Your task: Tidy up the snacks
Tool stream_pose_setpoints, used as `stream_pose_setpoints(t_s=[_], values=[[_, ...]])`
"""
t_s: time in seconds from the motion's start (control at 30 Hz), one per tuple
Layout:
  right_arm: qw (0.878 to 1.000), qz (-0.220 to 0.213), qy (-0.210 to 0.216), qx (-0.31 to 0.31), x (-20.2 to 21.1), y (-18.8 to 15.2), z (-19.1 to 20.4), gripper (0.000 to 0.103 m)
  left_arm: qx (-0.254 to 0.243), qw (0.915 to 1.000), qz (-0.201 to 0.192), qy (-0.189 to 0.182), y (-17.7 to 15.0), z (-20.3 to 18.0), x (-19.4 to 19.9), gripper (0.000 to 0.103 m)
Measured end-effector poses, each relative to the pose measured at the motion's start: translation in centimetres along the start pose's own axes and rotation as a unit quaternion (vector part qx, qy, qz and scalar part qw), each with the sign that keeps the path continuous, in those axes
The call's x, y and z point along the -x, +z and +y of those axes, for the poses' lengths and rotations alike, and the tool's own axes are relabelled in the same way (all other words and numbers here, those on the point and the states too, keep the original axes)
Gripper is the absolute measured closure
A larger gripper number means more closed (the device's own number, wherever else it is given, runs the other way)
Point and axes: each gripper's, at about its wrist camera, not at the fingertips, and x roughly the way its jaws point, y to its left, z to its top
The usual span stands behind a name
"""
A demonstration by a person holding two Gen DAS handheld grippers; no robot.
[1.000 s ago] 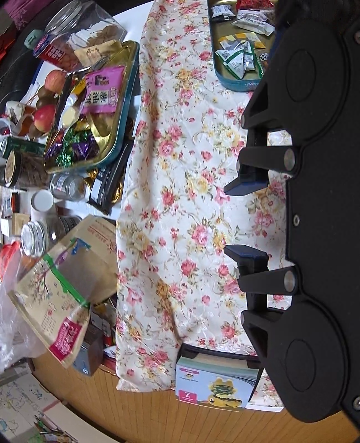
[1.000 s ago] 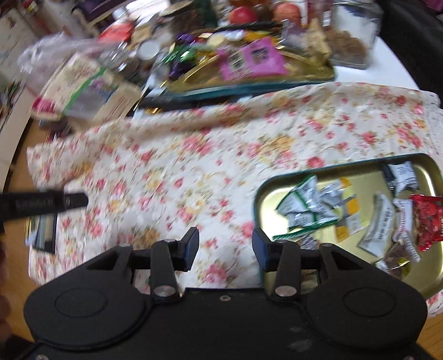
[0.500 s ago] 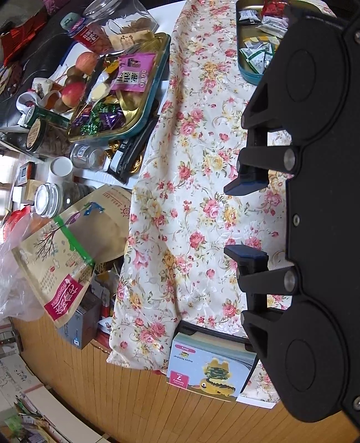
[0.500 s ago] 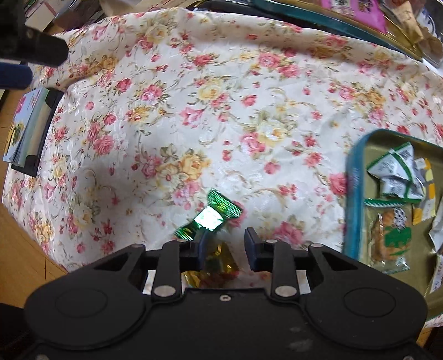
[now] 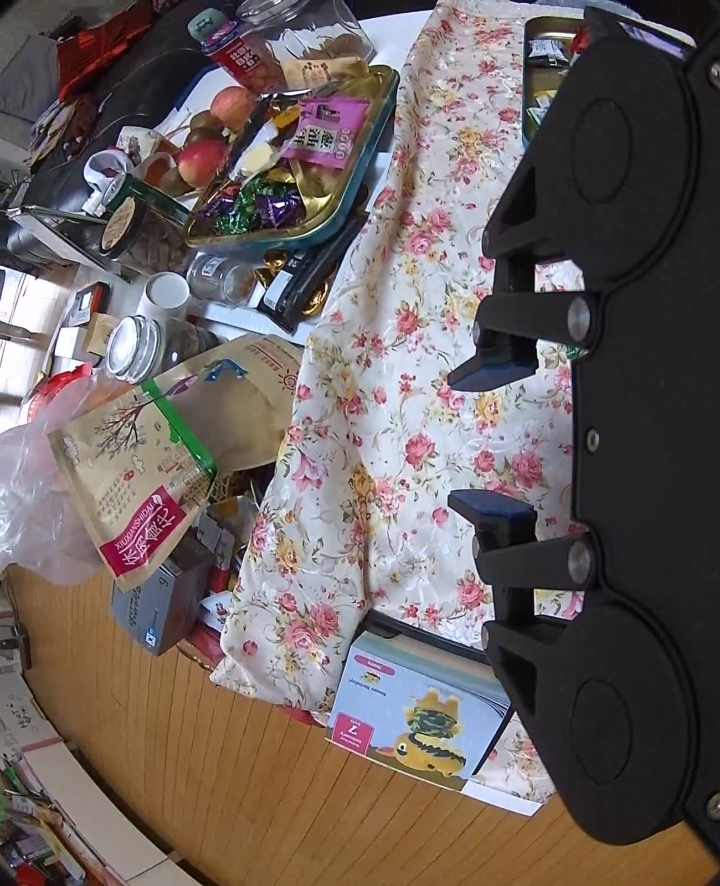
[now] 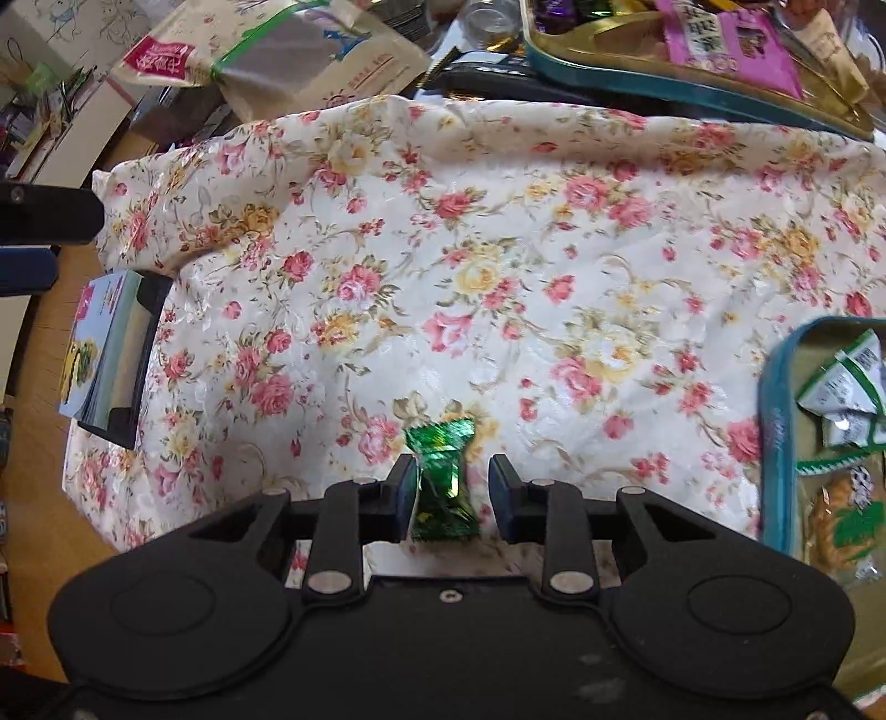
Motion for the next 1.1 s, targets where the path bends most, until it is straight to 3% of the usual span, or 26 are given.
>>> stream_pose_setpoints(t_s=[0.07, 0.13, 0.27, 0.43, 0.53, 0.63, 0.73, 0.83, 0.93, 0.97, 1.1], values=[[0.999, 0.007, -0.034, -0.007, -0.2, -0.5, -0.7, 0.071, -0.007, 1.0000, -0.001, 0.001, -0.2, -0.4, 0.1, 0.054], [0.996, 0.042, -0.085, 0.004, -1.0, -1.3, -1.0, 0.073, -0.014, 0.9999, 0.001, 0.001, -0.3, -0.7, -0.1, 0.054], [0.996, 0.065, -0.052, 0.021, 0.0, -2.1, -1.1, 0.076, -0.017, 0.9998, 0.007, 0.005, -0.4, -0.7, -0.5, 0.054], [0.991, 0.066, -0.071, 0.096, 1.3, -4.0, -0.3, 0.076, -0.008, 0.9999, 0.012, 0.002, -0.2, -0.5, -0.6, 0.054], [0.990, 0.085, -0.054, 0.098, 1.1, -4.5, -0.5, 0.076, -0.013, 0.9999, 0.010, 0.001, -0.3, -0.7, -0.5, 0.054], [0.996, 0.073, -0.029, 0.051, 1.5, -4.0, -1.4, 0.076, -0.017, 0.9998, 0.010, 0.001, -0.4, -0.9, -0.6, 0.054], [0.991, 0.131, 0.038, -0.013, 0.3, -3.7, -1.9, 0.076, -0.024, 0.9996, 0.014, 0.002, -0.5, -1.2, -0.8, 0.054], [0.980, 0.182, 0.076, -0.024, -1.3, -4.5, -1.1, 0.076, -0.026, 0.9995, 0.018, 0.001, -0.7, -1.3, -1.0, 0.054], [0.987, 0.159, 0.033, 0.002, -1.9, -4.8, 0.1, 0.076, -0.028, 0.9994, 0.019, 0.000, -0.8, -1.3, -1.0, 0.054], [0.990, 0.137, 0.013, 0.018, -1.7, -4.9, 0.5, 0.083, -0.029, 0.9994, 0.019, 0.001, -0.9, -1.3, -1.0, 0.054], [0.997, 0.053, -0.040, 0.041, -0.9, -3.4, 0.6, 0.083, -0.038, 0.9990, 0.023, 0.012, -1.2, -1.3, -1.7, 0.054]])
